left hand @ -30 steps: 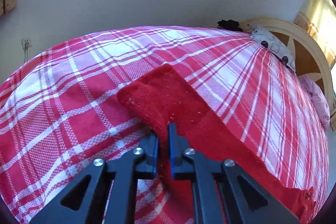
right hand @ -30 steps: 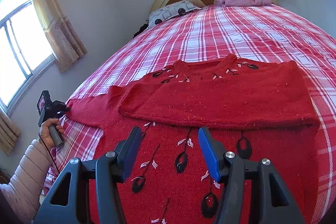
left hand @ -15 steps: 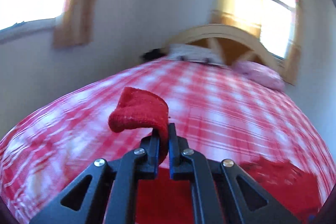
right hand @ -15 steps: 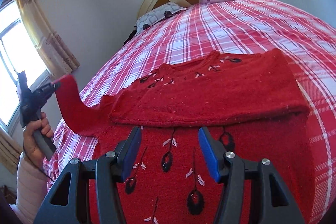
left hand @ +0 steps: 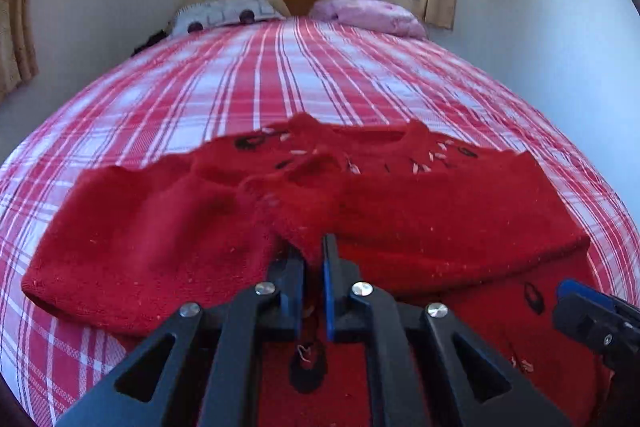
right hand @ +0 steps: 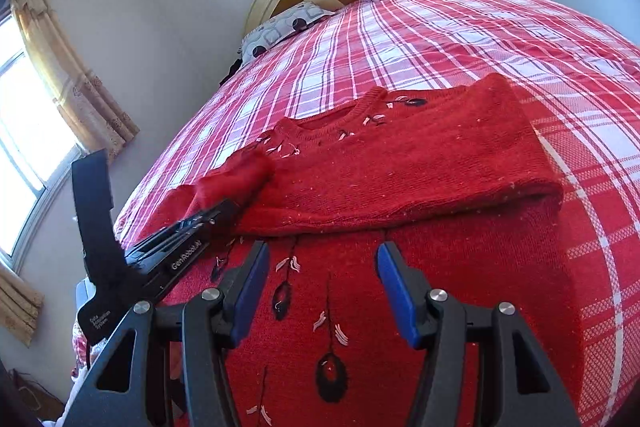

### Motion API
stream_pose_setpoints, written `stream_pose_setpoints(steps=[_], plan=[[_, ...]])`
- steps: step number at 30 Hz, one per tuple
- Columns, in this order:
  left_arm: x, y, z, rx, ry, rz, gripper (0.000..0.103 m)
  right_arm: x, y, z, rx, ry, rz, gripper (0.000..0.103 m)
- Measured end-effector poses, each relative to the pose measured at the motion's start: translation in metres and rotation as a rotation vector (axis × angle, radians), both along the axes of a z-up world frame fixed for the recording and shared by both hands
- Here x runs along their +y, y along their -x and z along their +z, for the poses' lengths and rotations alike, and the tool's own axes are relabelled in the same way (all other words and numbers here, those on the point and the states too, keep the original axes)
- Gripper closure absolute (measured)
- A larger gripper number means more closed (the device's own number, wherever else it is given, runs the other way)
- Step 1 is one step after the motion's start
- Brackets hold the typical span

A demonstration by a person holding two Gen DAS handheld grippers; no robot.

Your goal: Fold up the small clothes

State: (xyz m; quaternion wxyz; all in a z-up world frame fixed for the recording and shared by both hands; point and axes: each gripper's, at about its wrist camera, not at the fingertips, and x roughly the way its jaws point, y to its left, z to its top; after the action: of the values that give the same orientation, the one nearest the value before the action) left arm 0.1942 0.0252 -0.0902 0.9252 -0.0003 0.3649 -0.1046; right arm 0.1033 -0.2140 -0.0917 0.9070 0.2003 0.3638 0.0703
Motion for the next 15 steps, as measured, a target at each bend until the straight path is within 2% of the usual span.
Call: stream_pose_setpoints(steps=[1, 2, 3, 5, 6, 8, 9, 10, 12, 15], plan=[[0.003, 0.001, 0.004, -0.003, 0.008, -0.006, 0.089, 0.001, -0.001, 0.001, -0.001, 0.001, 0.004, 0.045], [0.005, 0.003, 0.008, 0.0, 0.011, -0.012, 0.078, 0.001, -0.003, 0.002, -0.002, -0.007, 0.01, 0.045], [0.007, 0.006, 0.011, 0.006, 0.012, -0.015, 0.057, 0.0, -0.006, 0.003, -0.003, -0.019, 0.018, 0.045], [0.016, 0.017, 0.019, 0.012, 0.018, -0.01, 0.032, -0.002, -0.011, 0.007, -0.006, -0.039, 0.025, 0.045], [0.02, 0.026, 0.021, 0.001, 0.025, -0.003, 0.027, -0.004, -0.016, 0.011, -0.01, -0.058, 0.03, 0.045], [0.033, 0.044, 0.025, -0.024, 0.051, 0.004, 0.02, -0.005, -0.027, 0.015, -0.01, -0.107, 0.052, 0.042], [0.04, 0.05, 0.029, -0.035, 0.053, 0.018, 0.017, -0.005, -0.035, 0.017, -0.004, -0.145, 0.072, 0.033], [0.048, 0.055, 0.031, -0.047, 0.046, 0.043, 0.016, -0.003, -0.045, 0.017, 0.003, -0.18, 0.088, 0.029], [0.062, 0.057, 0.03, -0.061, 0.029, 0.098, 0.016, 0.004, -0.064, 0.013, 0.015, -0.194, 0.119, 0.029], [0.087, 0.055, 0.03, -0.049, 0.042, 0.187, 0.016, 0.018, -0.092, 0.0, 0.045, -0.157, 0.116, 0.029]])
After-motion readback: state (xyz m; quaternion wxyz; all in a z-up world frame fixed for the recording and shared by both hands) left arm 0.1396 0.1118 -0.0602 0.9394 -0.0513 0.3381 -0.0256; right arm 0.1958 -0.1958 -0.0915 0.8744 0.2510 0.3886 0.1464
